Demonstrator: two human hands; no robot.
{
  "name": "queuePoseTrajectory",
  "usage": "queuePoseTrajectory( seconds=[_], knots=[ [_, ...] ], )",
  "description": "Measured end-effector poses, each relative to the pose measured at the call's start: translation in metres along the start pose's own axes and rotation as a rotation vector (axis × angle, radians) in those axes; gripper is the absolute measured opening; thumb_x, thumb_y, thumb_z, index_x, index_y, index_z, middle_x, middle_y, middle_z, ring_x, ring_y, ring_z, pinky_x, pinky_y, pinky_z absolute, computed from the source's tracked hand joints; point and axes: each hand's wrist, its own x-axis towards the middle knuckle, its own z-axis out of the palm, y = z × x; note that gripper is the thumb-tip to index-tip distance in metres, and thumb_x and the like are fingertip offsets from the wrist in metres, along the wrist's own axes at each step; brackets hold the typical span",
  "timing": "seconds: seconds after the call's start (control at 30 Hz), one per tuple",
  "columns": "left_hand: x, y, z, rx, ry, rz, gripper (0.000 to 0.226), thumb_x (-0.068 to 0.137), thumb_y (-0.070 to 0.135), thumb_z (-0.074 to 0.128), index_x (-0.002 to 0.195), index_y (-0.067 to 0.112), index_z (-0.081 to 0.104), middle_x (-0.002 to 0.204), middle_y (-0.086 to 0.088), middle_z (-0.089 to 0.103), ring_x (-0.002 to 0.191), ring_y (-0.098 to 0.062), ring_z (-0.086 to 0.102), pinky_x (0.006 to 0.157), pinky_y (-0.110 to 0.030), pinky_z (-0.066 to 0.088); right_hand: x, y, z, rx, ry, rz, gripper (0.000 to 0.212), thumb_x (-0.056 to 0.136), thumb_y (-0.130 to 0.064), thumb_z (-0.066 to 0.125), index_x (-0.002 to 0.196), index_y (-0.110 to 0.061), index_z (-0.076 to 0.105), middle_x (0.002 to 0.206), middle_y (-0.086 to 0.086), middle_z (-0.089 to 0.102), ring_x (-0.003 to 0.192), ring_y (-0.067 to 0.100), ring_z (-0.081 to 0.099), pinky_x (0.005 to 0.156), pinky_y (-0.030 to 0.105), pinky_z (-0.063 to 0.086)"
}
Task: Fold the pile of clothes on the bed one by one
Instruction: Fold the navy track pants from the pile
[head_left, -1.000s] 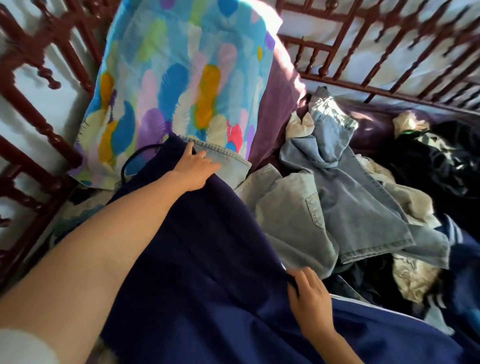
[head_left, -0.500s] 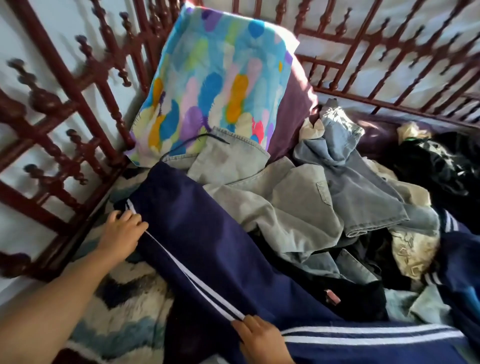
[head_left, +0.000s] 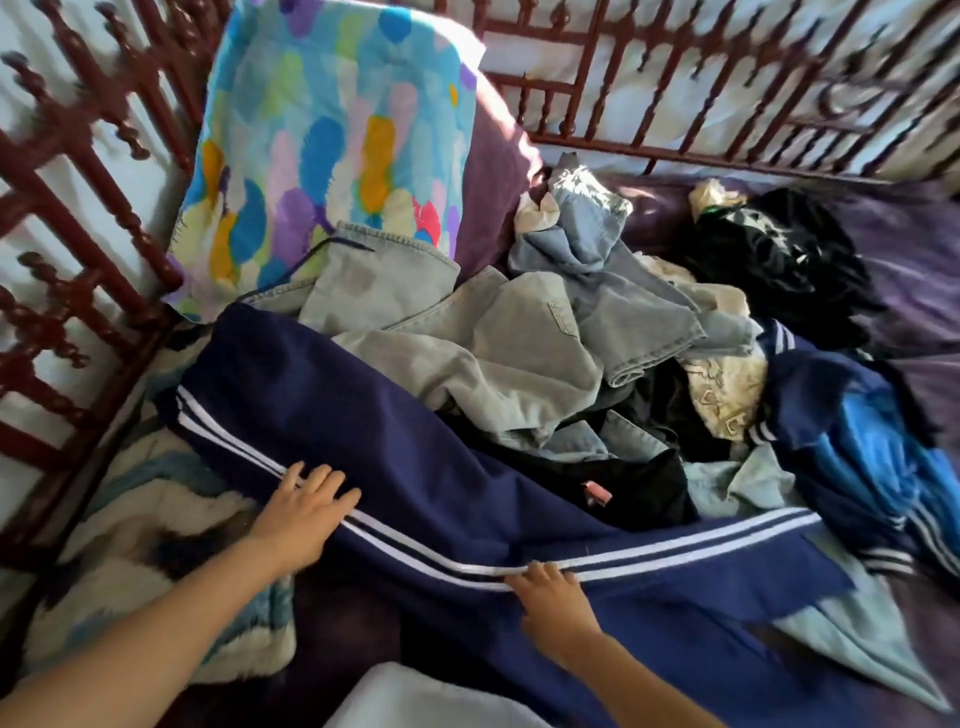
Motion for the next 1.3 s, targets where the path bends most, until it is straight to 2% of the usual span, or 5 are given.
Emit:
queuePoseTrajectory(
  seconds=[0.1,0.53,0.83,1.1,1.3],
  knots=[
    [-0.004,0.047,-0.003,-0.043,0.142,0.097,0.062,0.011,0.015,0.085,0.073,0.016,0.076,0.074,-0.007,0.068,0.065,-0.024,0.067,0.064,-0.042,0.056,-0.011,0.038,0.015,-0.018,0.051,0.116,0.053,0.089,-0.019,0.046,0.14,-0.021,0.033,0.14,0.003,0.035,0.132,0.017,0.029,0.105,0.035,0.025],
    [0.021,0.211,-0.028,-0.211,0.07,0.041,0.045,0.019,0.013,0.09,0.059,0.02,0.069,0.049,-0.001,0.057,0.044,-0.019,0.056,0.044,-0.024,0.047,-0.029,0.142,0.026,-0.015,0.164,0.311,0.064,0.089,-0.015,0.049,0.145,-0.028,0.021,0.139,0.001,0.038,0.133,0.023,0.029,0.107,0.043,0.021],
    [0.022,0.251,-0.016,-0.311,-0.15,-0.119,0.031,0.091,0.014,0.039,0.118,0.019,0.053,0.119,0.002,0.055,0.115,-0.02,0.046,0.091,-0.031,0.037,-0.047,0.172,0.033,0.024,0.145,0.346,0.061,0.094,-0.02,0.042,0.148,-0.03,0.015,0.128,0.003,0.053,0.122,0.026,0.04,0.101,0.04,0.026],
    [-0.008,0.25,-0.035,-0.296,0.009,-0.036,0.035,0.029,0.0,0.084,0.053,0.01,0.061,0.064,-0.007,0.059,0.061,-0.028,0.063,0.05,-0.03,0.052,-0.068,0.171,0.032,-0.127,0.29,0.116,0.027,0.083,-0.021,0.057,0.108,-0.011,0.057,0.114,0.01,0.051,0.11,0.025,0.047,0.087,0.036,0.036],
    [-0.003,0.278,-0.03,-0.218,0.051,0.021,0.061,0.021,0.019,0.091,0.078,0.013,0.073,0.079,0.0,0.071,0.069,-0.019,0.069,0.062,-0.036,0.055,-0.141,0.16,0.08,0.027,0.294,0.002,0.044,0.021,-0.024,0.088,0.052,-0.014,0.059,0.046,-0.002,0.051,0.039,0.017,0.052,0.035,0.017,0.036]
  ],
)
